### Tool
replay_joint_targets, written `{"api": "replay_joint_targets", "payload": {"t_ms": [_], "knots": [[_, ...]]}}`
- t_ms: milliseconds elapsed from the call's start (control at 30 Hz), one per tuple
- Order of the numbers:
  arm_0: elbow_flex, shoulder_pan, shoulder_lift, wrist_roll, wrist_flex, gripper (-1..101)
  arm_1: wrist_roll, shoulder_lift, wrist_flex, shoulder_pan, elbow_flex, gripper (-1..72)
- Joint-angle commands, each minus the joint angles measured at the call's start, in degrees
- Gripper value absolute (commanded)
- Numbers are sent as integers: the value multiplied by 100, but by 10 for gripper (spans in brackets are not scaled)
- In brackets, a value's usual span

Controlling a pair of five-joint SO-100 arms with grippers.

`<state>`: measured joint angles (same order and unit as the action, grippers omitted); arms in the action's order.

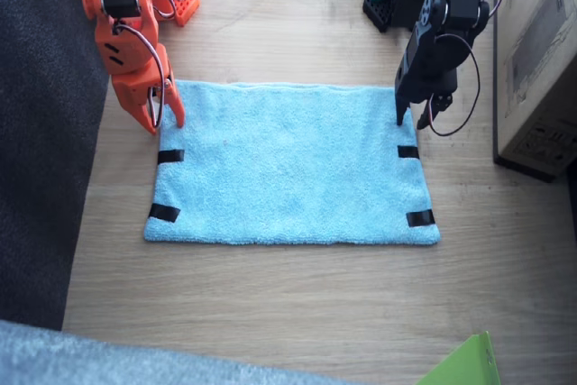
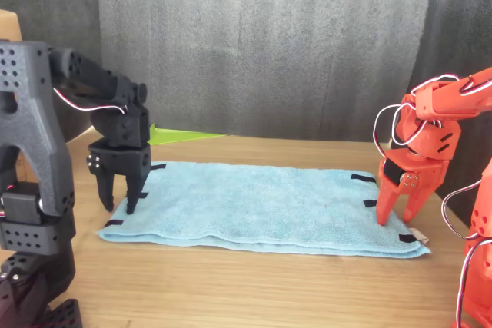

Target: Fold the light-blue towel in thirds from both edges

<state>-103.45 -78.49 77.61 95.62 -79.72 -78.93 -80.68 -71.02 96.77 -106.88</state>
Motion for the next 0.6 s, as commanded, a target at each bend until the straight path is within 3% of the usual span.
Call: {"api": "replay_joint_targets", "payload": {"t_ms": [0, 267, 433, 567], "knots": [[114, -97, -18, 44, -79, 198, 0, -141, -53, 114, -18, 251], [316, -132, -255, 62, -202, 107, -26, -79, -79, 114, 26, 222], [290, -132, -211, 53, -176, -1, -35, -53, -97, 123, 44, 23], [193, -132, -114, 44, -123, -1, 9, -62, -97, 158, 35, 1]]}}
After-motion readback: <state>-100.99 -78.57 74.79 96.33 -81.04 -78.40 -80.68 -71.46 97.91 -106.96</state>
